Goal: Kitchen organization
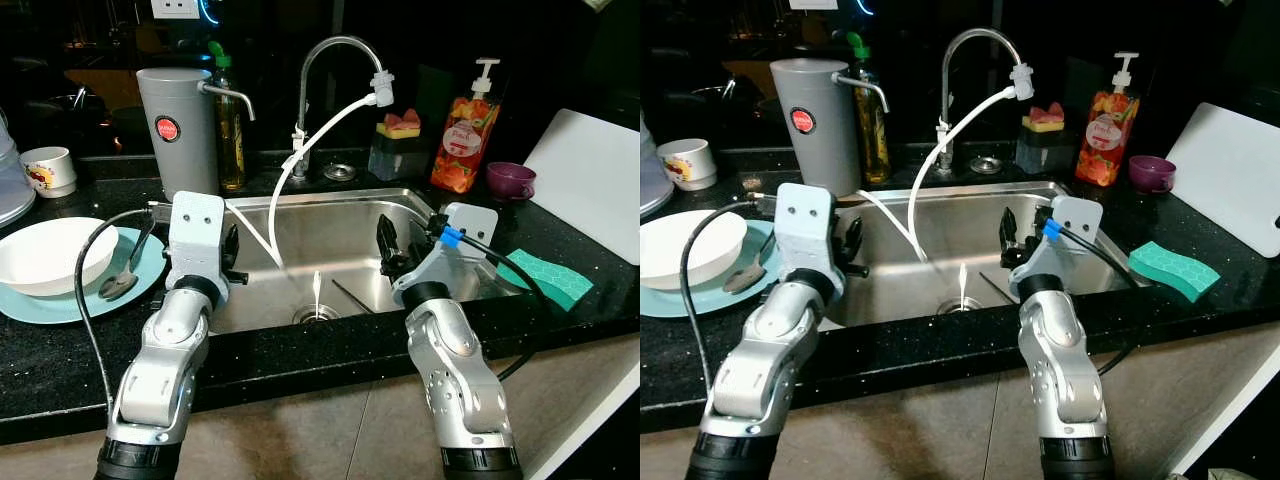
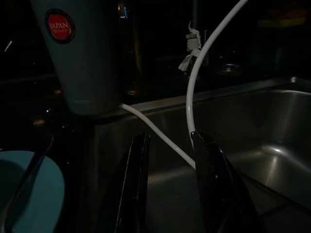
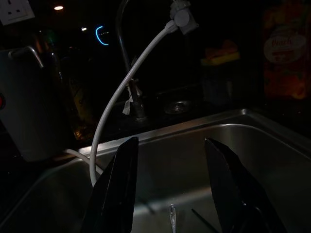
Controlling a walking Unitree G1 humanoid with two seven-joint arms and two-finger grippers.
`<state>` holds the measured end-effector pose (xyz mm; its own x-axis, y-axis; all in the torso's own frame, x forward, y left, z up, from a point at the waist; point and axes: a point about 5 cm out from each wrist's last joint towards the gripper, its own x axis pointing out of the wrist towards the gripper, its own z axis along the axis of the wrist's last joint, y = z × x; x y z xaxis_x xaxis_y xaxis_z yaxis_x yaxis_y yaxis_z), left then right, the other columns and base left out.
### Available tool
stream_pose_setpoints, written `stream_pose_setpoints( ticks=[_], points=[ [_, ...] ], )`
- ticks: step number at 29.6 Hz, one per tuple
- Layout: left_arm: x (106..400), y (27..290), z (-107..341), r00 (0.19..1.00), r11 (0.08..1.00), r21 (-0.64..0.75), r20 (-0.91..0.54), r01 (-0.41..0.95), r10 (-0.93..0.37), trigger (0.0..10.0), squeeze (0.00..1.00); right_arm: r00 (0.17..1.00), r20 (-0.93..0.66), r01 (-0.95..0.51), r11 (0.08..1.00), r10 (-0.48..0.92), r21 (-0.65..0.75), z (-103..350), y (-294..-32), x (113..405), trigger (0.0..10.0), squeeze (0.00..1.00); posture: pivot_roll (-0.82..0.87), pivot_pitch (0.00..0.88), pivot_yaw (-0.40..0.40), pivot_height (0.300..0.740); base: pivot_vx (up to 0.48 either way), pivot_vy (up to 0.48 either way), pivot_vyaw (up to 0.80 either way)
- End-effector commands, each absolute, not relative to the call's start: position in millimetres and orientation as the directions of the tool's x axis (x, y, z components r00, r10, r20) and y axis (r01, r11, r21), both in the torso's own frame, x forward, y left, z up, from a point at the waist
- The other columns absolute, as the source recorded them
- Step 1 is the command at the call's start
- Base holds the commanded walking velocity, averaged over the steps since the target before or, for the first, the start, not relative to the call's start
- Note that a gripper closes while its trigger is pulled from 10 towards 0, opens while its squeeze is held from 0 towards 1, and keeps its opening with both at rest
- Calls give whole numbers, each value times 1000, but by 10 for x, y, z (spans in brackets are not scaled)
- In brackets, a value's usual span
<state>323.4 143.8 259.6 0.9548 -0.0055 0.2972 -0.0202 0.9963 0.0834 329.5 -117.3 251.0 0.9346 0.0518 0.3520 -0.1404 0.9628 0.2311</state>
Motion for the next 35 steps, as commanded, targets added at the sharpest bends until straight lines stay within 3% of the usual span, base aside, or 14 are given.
stream_pose_setpoints(
  ticks=[1,35],
  points=[
    [3215,1389,2582,954,997,80,300,-1,-23,10000,0,931,364,-129,962,34,239,2520,-1197,3271,10000,0,154,48,-21,740,0,0,0],
    [3135,1304,2618,953,997,61,298,40,-56,10000,0,932,362,-112,959,10,262,2513,-1202,3211,10000,0,169,76,-3,740,0,0,0]
  ],
)
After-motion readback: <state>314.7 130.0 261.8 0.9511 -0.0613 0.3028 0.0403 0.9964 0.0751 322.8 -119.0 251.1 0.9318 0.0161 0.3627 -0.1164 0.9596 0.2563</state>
